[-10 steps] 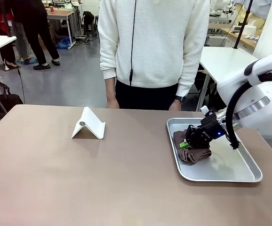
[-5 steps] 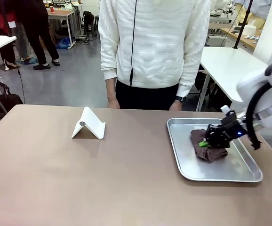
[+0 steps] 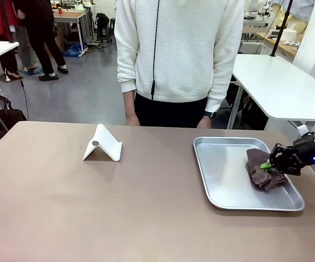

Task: Clean the surface of the table.
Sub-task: Clean the area not pointed to by the person.

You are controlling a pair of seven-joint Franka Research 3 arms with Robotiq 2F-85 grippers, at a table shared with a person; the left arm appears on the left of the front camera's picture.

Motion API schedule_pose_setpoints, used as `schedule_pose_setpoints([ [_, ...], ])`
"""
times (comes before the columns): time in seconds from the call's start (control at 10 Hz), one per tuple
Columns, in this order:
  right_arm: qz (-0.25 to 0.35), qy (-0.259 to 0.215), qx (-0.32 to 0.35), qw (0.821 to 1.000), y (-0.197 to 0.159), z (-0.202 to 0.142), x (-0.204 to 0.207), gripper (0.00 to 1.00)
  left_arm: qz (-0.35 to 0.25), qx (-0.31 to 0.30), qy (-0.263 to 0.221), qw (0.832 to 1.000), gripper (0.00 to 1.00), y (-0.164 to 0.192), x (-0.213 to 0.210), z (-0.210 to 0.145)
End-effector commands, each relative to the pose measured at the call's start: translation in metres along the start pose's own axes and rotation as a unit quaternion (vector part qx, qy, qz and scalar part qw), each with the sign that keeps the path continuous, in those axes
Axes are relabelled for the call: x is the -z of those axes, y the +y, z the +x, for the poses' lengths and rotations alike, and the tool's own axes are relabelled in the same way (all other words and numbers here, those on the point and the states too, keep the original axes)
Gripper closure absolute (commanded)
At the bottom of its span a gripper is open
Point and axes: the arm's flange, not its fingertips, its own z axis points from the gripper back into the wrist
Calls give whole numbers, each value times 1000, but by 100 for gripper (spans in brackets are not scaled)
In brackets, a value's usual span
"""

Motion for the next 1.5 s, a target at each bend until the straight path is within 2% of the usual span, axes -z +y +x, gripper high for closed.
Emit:
schedule_pose_setpoints([
  [0.0, 118, -22, -13, 993, 17, -12, -13, 97, 0, -5, 1, 1000, 79, -5, 0, -1],
  [0.2, 271, 2, 0, 963, 41, -22, -34, 97, 0, -5, 1, 1000, 79, -5, 0, -1],
  [0.3, 346, 44, 19, 937, 54, -30, -47, 97, 0, -5, 1, 1000, 79, -5, 0, -1],
  [0.5, 406, 103, 11, 908, 70, -46, -70, 97, 0, -5, 1, 1000, 79, -5, 0, -1],
  [0.7, 466, 180, -11, 866, 78, -73, -107, 97, 0, -5, 1, 1000, 79, -5, 0, -1],
  [0.8, 460, 212, -38, 861, 76, -85, -126, 97, 0, -5, 1, 1000, 79, -5, 0, -1],
  [0.9, 455, 220, -56, 861, 69, -93, -143, 97, 0, -5, 1, 1000, 79, -5, 0, -1],
  [1.1, 441, 203, -70, 871, 49, -104, -159, 97, 0, -5, 1, 1000, 79, -5, 0, -1],
  [1.3, 440, 179, -59, 878, 40, -100, -151, 97, 0, -5, 1, 1000, 79, -5, 0, -1],
  [1.4, 425, 169, -64, 887, 42, -97, -144, 97, 0, -5, 1, 1000, 79, -5, 0, -1],
])
